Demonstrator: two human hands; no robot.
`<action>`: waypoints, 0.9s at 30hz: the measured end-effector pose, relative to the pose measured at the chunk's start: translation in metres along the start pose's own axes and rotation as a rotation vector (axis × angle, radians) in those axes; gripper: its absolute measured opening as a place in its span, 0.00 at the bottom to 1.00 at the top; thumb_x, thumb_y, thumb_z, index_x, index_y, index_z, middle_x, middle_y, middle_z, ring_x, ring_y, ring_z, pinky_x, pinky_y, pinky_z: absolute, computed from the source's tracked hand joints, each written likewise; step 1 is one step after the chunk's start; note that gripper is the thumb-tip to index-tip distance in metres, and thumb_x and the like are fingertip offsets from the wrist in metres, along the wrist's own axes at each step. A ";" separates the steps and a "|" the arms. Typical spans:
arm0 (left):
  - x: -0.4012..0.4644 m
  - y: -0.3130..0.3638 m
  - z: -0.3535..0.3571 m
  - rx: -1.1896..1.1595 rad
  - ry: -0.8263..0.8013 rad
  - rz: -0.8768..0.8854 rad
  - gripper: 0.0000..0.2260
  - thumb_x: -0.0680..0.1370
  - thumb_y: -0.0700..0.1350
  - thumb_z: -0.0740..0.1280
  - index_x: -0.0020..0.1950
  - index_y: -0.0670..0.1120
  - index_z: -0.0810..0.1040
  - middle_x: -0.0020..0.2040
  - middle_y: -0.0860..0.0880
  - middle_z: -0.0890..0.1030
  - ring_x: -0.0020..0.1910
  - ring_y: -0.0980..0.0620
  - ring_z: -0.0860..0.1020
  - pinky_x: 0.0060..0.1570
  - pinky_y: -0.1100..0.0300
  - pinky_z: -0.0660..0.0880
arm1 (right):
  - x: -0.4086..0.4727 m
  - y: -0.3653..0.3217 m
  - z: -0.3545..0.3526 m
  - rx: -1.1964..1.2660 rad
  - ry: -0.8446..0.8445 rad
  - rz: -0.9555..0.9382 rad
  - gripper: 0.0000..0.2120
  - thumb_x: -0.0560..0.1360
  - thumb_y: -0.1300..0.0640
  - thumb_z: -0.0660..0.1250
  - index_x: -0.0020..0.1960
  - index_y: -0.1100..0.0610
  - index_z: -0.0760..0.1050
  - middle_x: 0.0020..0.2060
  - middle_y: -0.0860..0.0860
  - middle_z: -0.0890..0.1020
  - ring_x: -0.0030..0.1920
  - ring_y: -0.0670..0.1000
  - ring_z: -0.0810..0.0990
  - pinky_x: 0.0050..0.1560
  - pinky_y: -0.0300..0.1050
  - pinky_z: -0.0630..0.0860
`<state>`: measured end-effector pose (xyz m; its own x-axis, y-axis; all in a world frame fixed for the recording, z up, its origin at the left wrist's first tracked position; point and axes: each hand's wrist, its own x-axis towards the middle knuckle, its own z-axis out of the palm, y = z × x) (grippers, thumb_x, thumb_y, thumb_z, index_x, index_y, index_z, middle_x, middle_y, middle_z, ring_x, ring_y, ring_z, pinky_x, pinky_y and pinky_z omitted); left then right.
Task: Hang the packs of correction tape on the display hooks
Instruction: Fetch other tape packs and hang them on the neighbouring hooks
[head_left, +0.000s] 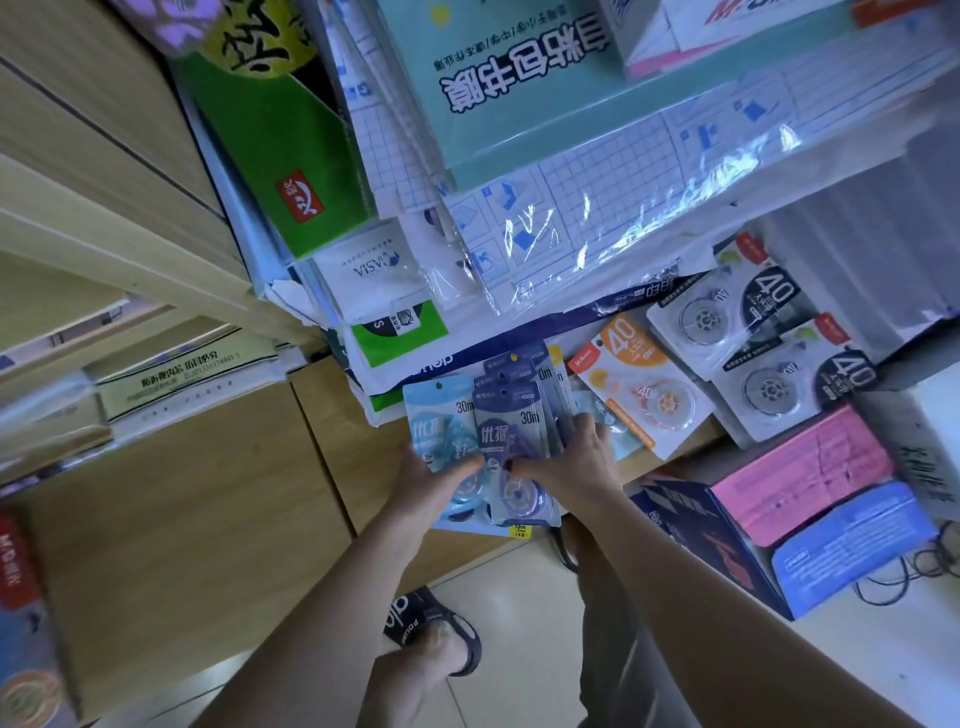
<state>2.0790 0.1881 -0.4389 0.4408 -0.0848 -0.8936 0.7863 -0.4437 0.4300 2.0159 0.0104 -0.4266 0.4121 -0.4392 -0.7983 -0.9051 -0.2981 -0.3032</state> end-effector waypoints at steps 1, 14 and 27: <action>0.000 -0.001 0.001 -0.001 0.009 -0.002 0.35 0.67 0.50 0.83 0.68 0.48 0.69 0.59 0.46 0.83 0.57 0.47 0.84 0.59 0.46 0.81 | 0.000 0.000 -0.002 -0.059 0.015 -0.010 0.47 0.62 0.38 0.80 0.73 0.53 0.63 0.67 0.52 0.69 0.68 0.55 0.70 0.66 0.54 0.75; -0.012 0.007 0.008 0.001 -0.009 0.088 0.11 0.80 0.41 0.71 0.61 0.52 0.78 0.53 0.50 0.86 0.50 0.51 0.85 0.48 0.55 0.81 | -0.008 -0.004 -0.002 0.353 -0.024 -0.094 0.51 0.62 0.54 0.84 0.73 0.49 0.54 0.61 0.50 0.76 0.58 0.54 0.81 0.53 0.51 0.83; -0.137 0.076 -0.017 -0.018 -0.082 0.104 0.21 0.61 0.50 0.73 0.54 0.48 0.81 0.52 0.45 0.85 0.52 0.45 0.83 0.57 0.49 0.77 | -0.107 0.002 -0.099 0.806 -0.176 -0.133 0.45 0.53 0.64 0.83 0.67 0.57 0.70 0.53 0.56 0.88 0.51 0.58 0.89 0.49 0.56 0.86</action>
<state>2.0855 0.1811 -0.2815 0.4839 -0.2027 -0.8513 0.7464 -0.4122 0.5224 1.9800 -0.0272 -0.2908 0.5590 -0.2848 -0.7788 -0.6754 0.3886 -0.6268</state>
